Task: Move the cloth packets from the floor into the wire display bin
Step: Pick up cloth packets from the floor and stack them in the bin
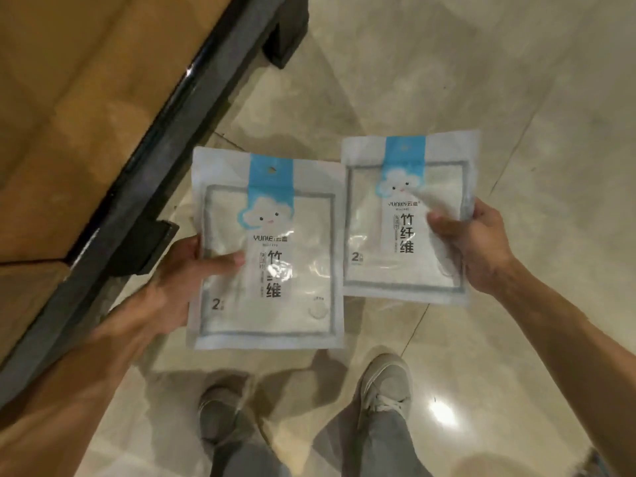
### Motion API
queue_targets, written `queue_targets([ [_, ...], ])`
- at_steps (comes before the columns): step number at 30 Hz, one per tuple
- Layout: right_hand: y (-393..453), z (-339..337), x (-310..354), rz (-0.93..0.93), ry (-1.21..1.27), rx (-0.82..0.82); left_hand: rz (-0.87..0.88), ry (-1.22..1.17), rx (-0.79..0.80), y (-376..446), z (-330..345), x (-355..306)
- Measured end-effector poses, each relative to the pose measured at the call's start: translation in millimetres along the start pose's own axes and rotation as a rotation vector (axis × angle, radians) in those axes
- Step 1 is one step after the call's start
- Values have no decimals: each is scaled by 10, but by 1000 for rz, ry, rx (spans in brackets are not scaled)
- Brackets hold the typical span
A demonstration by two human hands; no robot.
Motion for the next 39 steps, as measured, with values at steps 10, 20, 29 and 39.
queue_targets([
  [10, -1231, -1044, 2042, 3, 132, -60, 59, -178, 21, -1671, 698, -1743],
  [20, -3034, -1382, 4331, -84, 148, 88, 328, -130, -130, -3991, 1054, -3581],
  [29, -4624, -844, 6076, -250, 68, 259, 520, -174, -292, -6126, 333, -4343],
  [39, -6170, 739, 6817, -437, 22, 665, 738, -304, -646, -8163, -715, -4060],
])
Point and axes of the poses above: each hand's wrist, its own y-axis towards the middle knuckle, its own z-axis out of the palm, x = y × z, the point moved 2 cm from there along y, towards the middle knuckle, and after that the axes turned 1 degree about x, right-handed, at the moved point
